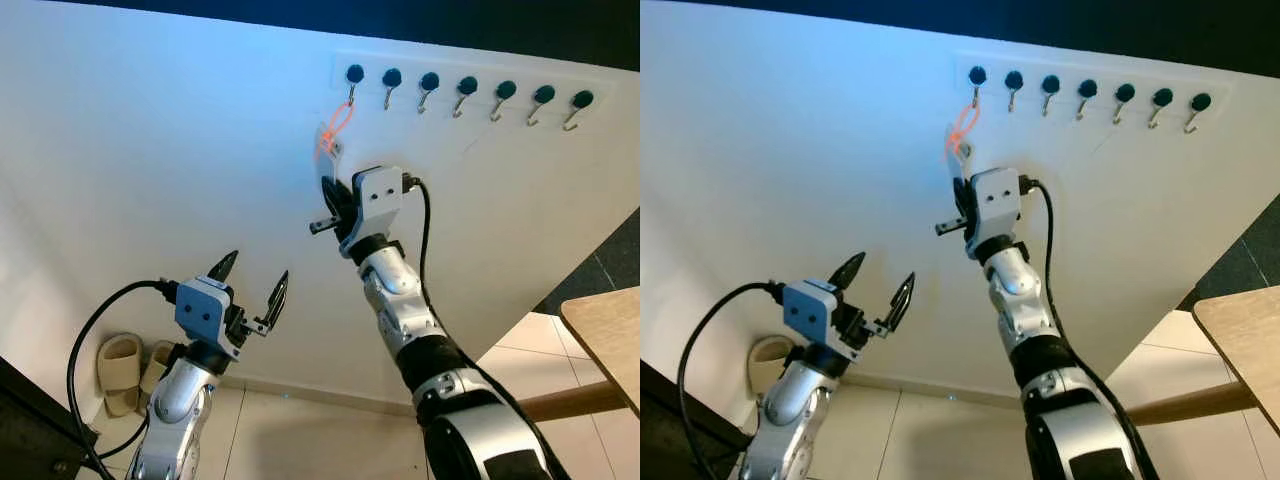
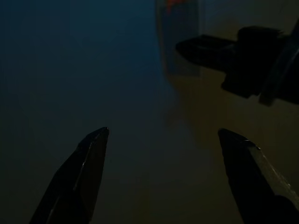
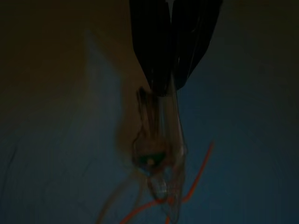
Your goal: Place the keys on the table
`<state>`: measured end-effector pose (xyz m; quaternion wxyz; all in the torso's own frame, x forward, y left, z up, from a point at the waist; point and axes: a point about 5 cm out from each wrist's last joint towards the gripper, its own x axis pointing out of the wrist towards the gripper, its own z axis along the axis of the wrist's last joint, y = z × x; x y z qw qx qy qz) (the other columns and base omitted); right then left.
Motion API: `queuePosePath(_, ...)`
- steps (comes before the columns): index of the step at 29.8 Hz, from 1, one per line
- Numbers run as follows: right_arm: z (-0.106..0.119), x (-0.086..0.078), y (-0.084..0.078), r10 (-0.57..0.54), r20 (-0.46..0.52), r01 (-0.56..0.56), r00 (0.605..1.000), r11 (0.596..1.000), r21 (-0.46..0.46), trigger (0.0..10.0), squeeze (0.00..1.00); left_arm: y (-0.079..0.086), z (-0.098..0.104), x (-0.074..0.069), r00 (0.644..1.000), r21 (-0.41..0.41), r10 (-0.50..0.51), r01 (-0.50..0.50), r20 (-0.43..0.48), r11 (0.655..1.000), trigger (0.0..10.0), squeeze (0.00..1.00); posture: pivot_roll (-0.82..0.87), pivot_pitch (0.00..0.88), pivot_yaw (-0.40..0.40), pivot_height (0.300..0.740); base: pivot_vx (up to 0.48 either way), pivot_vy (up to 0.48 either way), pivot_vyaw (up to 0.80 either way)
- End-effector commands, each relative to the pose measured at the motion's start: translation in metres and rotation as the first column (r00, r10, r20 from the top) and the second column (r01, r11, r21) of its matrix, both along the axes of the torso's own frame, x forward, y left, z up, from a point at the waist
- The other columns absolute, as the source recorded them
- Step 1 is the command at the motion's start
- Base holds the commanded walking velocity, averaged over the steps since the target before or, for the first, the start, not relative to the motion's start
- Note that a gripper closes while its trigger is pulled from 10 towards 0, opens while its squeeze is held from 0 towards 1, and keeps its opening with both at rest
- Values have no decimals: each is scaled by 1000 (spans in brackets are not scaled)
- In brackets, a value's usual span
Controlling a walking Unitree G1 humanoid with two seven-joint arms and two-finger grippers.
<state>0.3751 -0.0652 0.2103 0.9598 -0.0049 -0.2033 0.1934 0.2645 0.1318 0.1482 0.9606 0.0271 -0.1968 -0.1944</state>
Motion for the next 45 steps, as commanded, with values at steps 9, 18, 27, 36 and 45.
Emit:
queuePosePath(9, 11, 0, -6, -54, 26, 53, 998, 998, 37, 0, 0, -3, 8, -1, 1000, 8, -14, 14, 19, 1000, 10000, 0, 51, 85, -77, 740, 0, 0, 0)
queuePosePath(18, 37, -8, -2, -46, 138, 33, 989, 995, 95, 0, 0, -7, 16, 0, 999, 25, -32, 31, 41, 999, 10000, 0, 49, 89, -77, 740, 0, 0, 0)
queuePosePath(27, 55, -16, 5, -28, 212, 3, 977, 993, 118, 0, 0, -8, 18, 0, 998, 27, -38, 37, 46, 999, 10000, 0, 48, 90, -77, 740, 0, 0, 0)
queuePosePath(36, 73, -22, 11, 13, 270, -52, 963, 989, 136, 0, 0, -8, 19, -1, 998, 33, -37, 35, 47, 999, 10000, 0, 50, 98, -79, 740, 0, 0, 0)
queuePosePath(45, 30, -44, 12, 112, 276, -123, 955, 992, 23, 0, 0, 3, -3, -5, 1000, 48, 23, -22, -17, 999, 10000, 0, 56, 96, -87, 740, 0, 0, 0)
